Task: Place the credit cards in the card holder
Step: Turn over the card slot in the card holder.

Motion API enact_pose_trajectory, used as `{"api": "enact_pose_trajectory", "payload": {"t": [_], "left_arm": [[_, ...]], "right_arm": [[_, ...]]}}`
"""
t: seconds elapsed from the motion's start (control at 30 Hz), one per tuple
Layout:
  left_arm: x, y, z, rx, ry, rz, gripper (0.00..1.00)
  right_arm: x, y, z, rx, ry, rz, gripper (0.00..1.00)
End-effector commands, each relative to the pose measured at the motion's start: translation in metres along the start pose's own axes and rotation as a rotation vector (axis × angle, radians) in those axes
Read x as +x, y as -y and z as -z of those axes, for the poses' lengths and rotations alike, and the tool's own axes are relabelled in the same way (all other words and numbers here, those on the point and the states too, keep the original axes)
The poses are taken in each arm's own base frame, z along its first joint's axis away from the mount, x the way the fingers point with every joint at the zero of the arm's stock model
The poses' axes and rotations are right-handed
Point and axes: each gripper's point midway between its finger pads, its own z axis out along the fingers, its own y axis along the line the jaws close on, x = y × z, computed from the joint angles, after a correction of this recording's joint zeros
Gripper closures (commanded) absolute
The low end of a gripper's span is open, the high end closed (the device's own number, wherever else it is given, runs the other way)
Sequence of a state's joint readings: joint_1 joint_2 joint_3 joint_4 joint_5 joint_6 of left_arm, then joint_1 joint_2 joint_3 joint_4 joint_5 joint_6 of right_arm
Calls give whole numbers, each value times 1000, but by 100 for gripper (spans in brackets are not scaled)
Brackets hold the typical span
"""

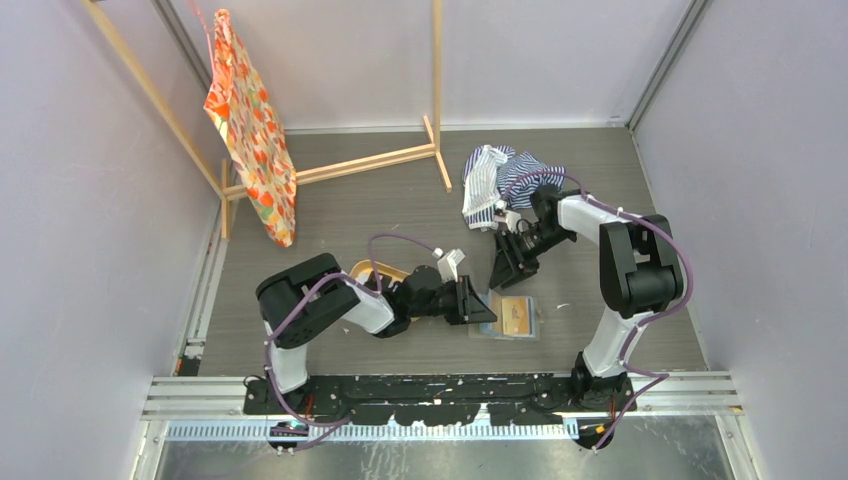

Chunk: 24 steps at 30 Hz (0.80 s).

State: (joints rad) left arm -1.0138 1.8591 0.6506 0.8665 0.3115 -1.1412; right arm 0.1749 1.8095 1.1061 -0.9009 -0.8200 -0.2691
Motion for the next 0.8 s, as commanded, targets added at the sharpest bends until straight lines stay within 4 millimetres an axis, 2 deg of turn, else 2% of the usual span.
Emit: {"api": "enact_pose_trajectory", "payload": {"t": [0.0,0.13,0.37,0.77], "left_arm": [[-14,28,-6,135,36,-3,73],[-15,32,-7,175,49,15,68],[-16,29,-5,181,59,48,66],[-18,26,-9,188,66,79,77]], "right_arm": [[-4,-15,8,-41,9,59,47],[-3,-15,10,-47,7,53,47],[-4,-17,16,-69,27,46,47],[-2,-16,35,-52,75,82,46]]}}
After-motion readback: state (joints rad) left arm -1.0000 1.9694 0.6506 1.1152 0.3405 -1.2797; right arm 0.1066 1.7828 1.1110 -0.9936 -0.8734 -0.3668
